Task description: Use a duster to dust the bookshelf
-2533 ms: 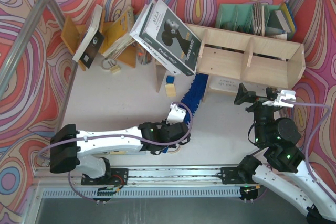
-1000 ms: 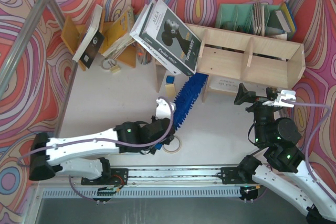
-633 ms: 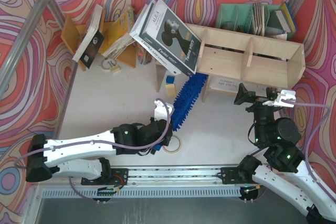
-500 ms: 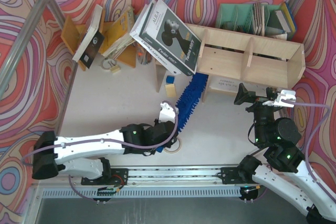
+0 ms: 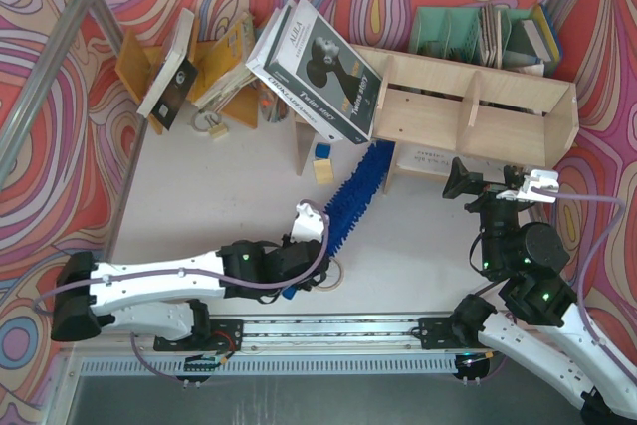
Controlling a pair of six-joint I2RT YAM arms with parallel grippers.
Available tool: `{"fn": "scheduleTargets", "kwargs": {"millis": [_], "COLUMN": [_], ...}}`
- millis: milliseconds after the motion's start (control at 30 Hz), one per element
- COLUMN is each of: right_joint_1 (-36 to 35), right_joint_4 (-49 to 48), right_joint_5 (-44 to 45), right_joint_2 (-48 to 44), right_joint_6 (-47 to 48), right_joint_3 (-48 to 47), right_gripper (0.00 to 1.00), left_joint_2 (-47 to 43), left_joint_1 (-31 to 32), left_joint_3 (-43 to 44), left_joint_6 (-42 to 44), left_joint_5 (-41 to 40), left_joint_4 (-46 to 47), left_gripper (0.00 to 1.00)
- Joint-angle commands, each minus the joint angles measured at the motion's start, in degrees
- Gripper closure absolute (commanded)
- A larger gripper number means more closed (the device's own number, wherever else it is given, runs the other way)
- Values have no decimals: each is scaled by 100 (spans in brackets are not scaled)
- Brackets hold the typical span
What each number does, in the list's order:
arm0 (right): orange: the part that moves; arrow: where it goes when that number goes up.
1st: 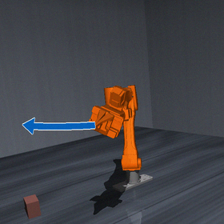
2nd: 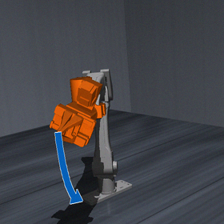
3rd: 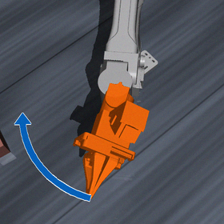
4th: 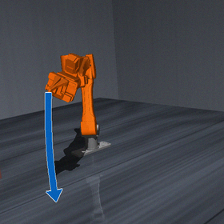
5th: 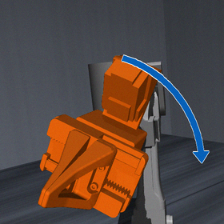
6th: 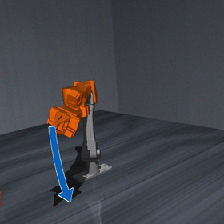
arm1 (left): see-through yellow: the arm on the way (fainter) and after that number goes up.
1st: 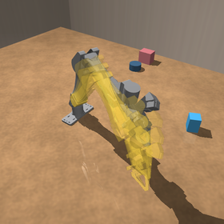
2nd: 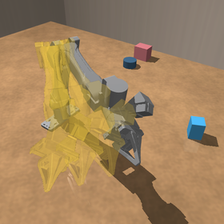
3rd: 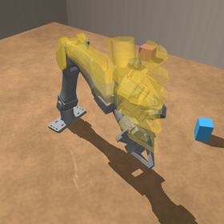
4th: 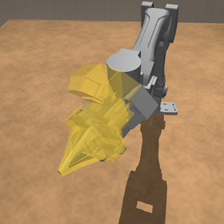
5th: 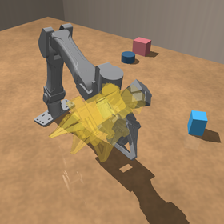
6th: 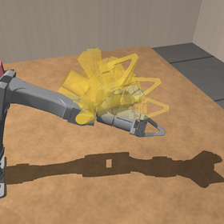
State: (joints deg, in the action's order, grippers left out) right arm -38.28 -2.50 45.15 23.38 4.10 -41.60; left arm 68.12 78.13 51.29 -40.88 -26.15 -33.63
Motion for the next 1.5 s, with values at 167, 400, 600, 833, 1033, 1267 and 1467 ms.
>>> {"fn": "scheduleTargets", "kwargs": {"millis": [167,400,600,833,1033,1267,1467], "right_joint_1": [-13,-13,-11,-13,-13,-11,-12], "right_joint_4": [-108,88,185,272,301,268,303], "right_joint_5": [112,60,39,63,111,124,164], "right_joint_2": [52,227,297,299,332,369,386], "right_joint_6": [52,-242,-324,-409,-421,-441,-456], "right_joint_3": [-5,-135,-265,-386,-451,-469,-428], "right_gripper": [1,1,1,1,1,1,1], "left_joint_2": [-1203,-1529,-1932,-2194,-2211,-2110,-2181], "left_joint_1": [422,444,448,502,580,619,613], "left_joint_3": [348,854,1169,1254,1389,1222,1320], "left_joint_6": [-584,-666,-611,-49,266,574,727], "left_joint_5": [-400,118,112,964,1230,796,118], "left_joint_4": [-1719,-2893,-3581,-3527,-3571,-3007,-2687], "left_gripper": [100,100,100,100,100,100,100]}}
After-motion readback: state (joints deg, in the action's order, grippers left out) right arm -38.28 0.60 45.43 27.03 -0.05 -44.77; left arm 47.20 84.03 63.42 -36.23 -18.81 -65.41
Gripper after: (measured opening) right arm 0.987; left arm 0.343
